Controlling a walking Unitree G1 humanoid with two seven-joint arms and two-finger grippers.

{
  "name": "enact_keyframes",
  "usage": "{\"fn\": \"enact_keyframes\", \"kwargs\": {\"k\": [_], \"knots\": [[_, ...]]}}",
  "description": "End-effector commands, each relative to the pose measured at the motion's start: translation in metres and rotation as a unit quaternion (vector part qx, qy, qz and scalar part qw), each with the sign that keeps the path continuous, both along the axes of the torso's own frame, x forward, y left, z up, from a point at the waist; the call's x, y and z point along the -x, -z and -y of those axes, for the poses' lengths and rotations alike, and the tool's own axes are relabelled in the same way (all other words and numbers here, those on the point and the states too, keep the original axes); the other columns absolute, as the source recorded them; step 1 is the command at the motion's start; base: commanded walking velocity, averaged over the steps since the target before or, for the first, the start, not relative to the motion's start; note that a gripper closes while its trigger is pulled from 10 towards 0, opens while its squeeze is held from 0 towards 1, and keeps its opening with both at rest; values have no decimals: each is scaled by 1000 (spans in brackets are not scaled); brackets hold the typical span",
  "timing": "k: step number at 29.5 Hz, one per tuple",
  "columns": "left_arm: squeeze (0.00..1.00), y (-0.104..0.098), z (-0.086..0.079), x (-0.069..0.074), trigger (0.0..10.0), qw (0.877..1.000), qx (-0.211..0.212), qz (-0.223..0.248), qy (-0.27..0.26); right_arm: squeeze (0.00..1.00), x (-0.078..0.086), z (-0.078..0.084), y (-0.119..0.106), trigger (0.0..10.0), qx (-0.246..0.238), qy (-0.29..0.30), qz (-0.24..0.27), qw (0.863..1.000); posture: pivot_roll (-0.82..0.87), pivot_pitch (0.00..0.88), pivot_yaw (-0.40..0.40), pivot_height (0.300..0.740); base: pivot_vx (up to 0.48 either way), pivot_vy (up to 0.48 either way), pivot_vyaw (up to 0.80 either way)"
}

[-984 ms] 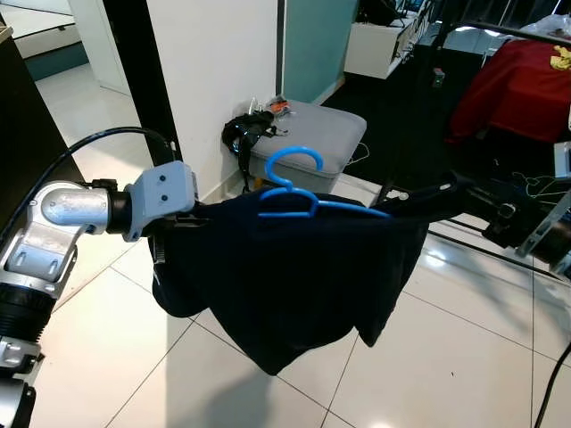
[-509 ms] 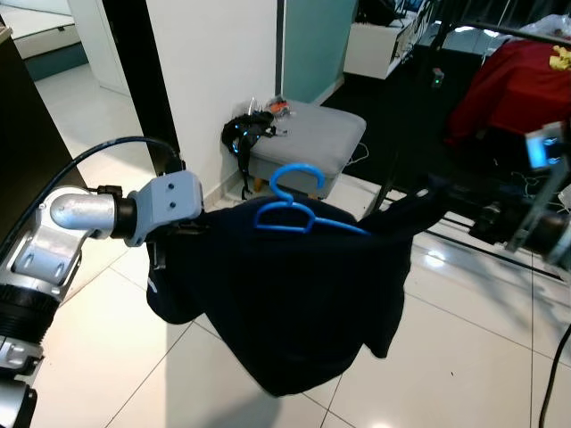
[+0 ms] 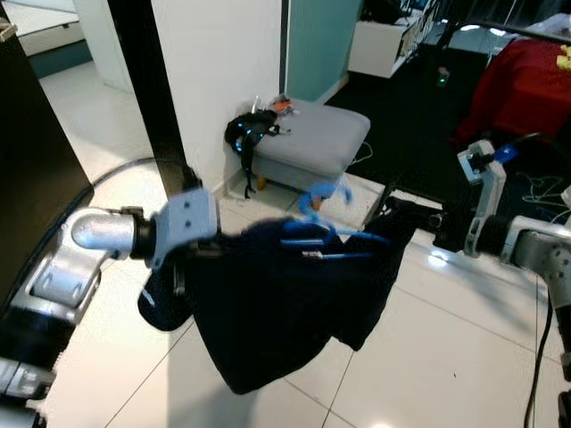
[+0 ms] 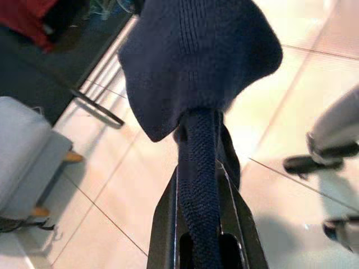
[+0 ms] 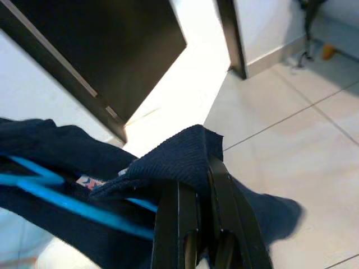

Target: Hang hanger

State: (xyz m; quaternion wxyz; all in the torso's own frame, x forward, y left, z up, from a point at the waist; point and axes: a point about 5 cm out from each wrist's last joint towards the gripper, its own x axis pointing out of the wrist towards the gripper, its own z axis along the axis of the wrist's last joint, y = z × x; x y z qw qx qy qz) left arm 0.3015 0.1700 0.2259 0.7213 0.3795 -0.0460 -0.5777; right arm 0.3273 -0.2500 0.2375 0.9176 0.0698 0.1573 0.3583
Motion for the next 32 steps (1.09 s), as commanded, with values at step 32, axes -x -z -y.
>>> {"fn": "enact_keyframes", "kwargs": {"k": [32], "knots": [[0,-4,-16,-33,10000,983,-84,72,-147,0,9,-19,-44,0,32,-117,19,992,1,81,-13,740,0,0,0]]}}
